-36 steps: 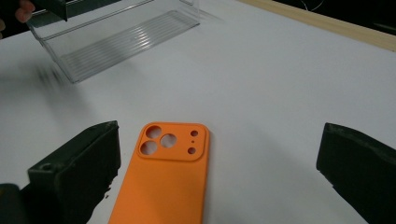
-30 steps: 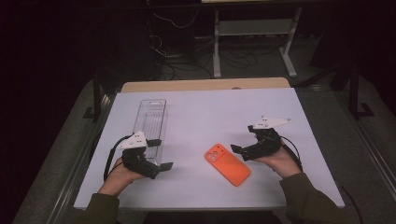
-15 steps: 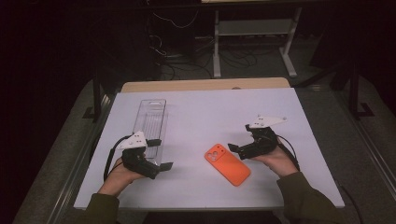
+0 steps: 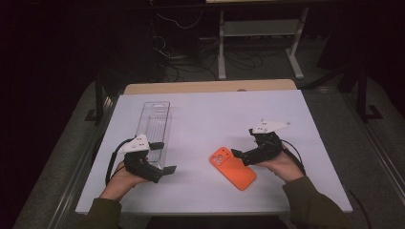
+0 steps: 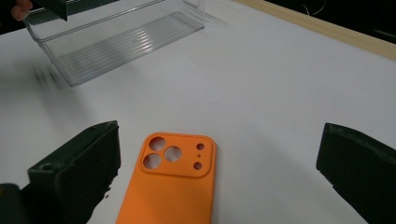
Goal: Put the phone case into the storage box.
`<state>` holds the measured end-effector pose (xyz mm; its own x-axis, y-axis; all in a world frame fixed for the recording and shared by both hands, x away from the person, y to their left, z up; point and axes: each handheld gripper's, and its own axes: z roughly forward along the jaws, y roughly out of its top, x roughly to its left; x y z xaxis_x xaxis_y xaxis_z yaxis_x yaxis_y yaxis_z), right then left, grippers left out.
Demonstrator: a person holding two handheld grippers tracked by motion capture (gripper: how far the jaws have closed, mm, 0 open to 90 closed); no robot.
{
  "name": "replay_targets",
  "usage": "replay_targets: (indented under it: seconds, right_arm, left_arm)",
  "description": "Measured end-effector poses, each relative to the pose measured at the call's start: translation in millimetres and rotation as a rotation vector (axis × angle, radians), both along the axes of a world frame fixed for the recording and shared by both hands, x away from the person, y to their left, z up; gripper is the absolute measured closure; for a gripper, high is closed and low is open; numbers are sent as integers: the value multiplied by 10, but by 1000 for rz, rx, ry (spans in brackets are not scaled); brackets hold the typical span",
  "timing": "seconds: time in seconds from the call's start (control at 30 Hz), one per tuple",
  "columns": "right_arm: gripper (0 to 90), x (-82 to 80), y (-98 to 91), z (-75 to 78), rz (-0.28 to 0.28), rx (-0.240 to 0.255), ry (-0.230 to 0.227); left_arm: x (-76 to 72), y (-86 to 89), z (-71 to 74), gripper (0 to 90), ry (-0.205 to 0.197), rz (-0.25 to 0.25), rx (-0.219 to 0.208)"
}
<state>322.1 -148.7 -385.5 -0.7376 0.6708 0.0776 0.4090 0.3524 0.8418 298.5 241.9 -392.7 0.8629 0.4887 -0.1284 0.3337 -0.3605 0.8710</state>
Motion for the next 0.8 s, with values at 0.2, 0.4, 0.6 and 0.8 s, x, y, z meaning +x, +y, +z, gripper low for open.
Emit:
replay_targets:
  seconds: [0.2,0.4,0.6,0.8]
  right_arm:
    - [0,-34,64,4,5,-11,4]
    - [0,-71,137,-9,2,-17,25]
    - [0,-101,201,-55,-6,-50,36]
    - [0,-137,228,-68,-7,-56,51]
  left_arm:
    - [-2,9,5,0,-5,0,9]
    - [-6,30,14,0,-13,5,14]
    - [-12,52,13,0,-10,13,7]
    - [-10,58,11,0,-11,16,1]
